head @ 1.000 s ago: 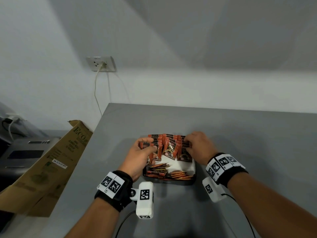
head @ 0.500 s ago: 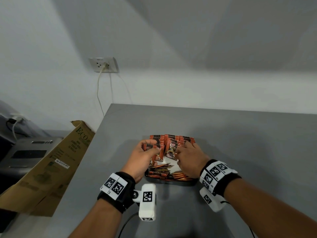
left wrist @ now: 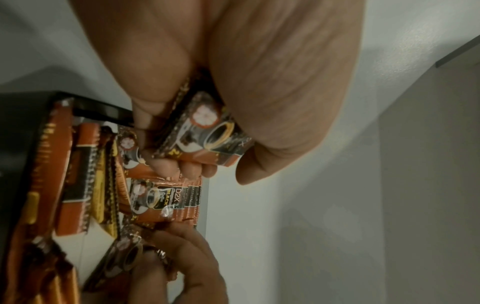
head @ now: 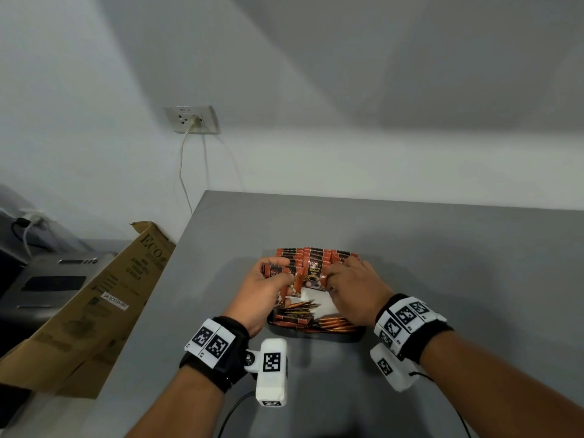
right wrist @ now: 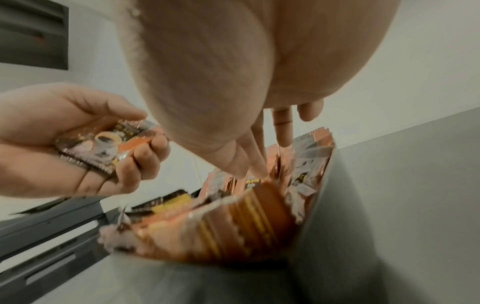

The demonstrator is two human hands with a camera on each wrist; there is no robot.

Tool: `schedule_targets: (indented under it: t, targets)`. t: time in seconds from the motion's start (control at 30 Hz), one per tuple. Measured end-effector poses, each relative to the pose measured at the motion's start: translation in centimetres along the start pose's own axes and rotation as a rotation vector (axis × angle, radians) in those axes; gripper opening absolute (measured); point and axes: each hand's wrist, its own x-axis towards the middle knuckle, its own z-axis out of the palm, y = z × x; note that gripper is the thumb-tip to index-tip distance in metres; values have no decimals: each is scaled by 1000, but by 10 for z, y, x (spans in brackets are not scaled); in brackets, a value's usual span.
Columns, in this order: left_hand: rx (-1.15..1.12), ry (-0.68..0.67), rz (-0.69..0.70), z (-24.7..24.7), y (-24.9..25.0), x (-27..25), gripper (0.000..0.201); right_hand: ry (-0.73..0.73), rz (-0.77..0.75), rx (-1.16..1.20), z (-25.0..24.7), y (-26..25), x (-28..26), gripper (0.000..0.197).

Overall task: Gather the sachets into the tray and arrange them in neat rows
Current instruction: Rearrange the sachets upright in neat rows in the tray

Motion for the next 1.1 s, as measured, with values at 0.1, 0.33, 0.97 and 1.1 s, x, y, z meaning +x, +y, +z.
schedule_targets:
  t: [0.1, 0.33, 0.97, 1.1]
  targets:
    - [-25, 0, -4, -1, 0, 0, 28, 27, 96, 16, -13, 8, -6, 24]
    - [-4, -39, 5, 6, -1, 1, 30, -192, 84, -151, -20, 8, -22, 26]
    - [77, -87, 25, 5, -7, 3, 29, -195, 100, -246, -9, 5, -18, 29]
    - [68, -86, 20, 3, -7, 3, 30, -175, 115, -219, -11, 5, -17, 28]
